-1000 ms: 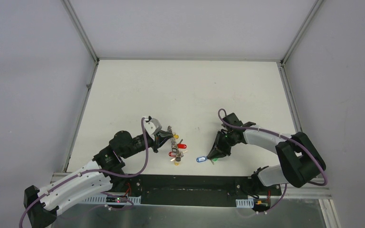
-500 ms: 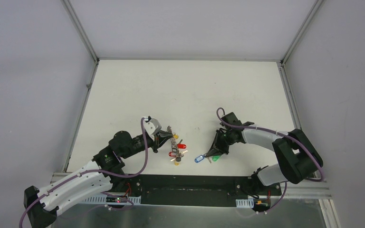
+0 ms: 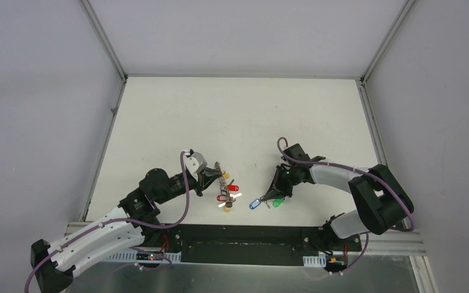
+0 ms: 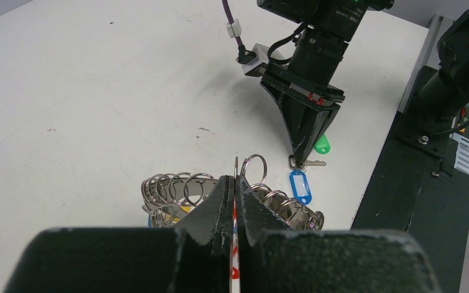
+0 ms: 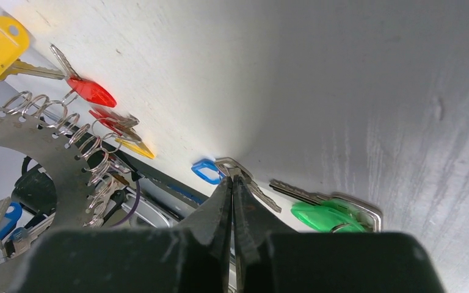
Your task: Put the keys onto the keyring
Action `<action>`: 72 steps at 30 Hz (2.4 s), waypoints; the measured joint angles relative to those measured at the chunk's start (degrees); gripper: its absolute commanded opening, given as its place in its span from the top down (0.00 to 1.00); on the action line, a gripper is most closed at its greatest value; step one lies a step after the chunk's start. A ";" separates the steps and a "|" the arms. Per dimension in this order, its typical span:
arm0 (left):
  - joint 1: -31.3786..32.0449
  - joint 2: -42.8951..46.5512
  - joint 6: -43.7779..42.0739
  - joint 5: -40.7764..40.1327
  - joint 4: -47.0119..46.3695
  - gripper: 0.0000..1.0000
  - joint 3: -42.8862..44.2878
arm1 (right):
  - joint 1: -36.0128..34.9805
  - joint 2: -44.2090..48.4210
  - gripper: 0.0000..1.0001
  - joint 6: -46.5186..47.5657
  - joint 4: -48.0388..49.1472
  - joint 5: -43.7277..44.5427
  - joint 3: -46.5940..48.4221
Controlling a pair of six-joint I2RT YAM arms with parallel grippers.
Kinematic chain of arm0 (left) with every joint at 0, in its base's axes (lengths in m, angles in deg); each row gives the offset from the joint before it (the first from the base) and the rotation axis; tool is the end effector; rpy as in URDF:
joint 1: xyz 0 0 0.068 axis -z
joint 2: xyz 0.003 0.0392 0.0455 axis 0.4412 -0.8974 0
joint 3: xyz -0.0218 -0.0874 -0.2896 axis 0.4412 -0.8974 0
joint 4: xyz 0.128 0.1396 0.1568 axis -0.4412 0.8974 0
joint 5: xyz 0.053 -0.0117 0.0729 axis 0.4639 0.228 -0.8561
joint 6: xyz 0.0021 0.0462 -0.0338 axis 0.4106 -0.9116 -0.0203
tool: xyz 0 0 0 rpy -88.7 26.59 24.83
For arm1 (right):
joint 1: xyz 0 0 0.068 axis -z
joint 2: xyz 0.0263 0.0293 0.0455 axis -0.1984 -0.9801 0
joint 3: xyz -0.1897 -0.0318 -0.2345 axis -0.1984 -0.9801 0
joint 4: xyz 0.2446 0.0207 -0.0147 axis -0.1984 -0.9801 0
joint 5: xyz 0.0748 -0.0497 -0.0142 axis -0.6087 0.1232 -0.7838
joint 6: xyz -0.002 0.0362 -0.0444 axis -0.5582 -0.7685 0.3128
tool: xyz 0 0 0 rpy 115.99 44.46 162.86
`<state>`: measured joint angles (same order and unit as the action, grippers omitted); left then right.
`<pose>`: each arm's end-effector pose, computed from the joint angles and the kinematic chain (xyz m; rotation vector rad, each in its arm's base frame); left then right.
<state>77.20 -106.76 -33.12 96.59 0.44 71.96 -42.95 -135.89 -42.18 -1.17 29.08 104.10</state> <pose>0.0628 -0.0876 0.2726 0.8522 1.4740 -0.7894 0.1708 0.1291 0.1671 -0.3431 -2.8756 -0.9109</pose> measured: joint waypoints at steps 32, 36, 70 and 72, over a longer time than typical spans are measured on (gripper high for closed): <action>0.00 0.44 0.00 -0.02 1.25 1.00 0.00 | -2.86 -6.01 0.75 -1.20 5.75 -7.10 2.01; 0.00 0.44 0.00 -0.02 1.25 1.00 0.00 | -3.13 -6.91 0.80 -1.20 5.99 -7.26 2.58; 0.00 -3.65 -3.32 2.71 5.14 1.00 5.49 | -3.63 18.78 1.00 42.14 -13.05 6.05 21.66; 0.00 -5.38 -3.61 3.87 5.33 1.00 6.34 | -3.63 21.59 1.00 45.94 -12.83 5.35 20.94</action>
<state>77.20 -112.13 -36.72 100.46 5.78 78.30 -46.58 -114.29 3.76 -14.00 34.44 125.04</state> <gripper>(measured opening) 0.009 0.005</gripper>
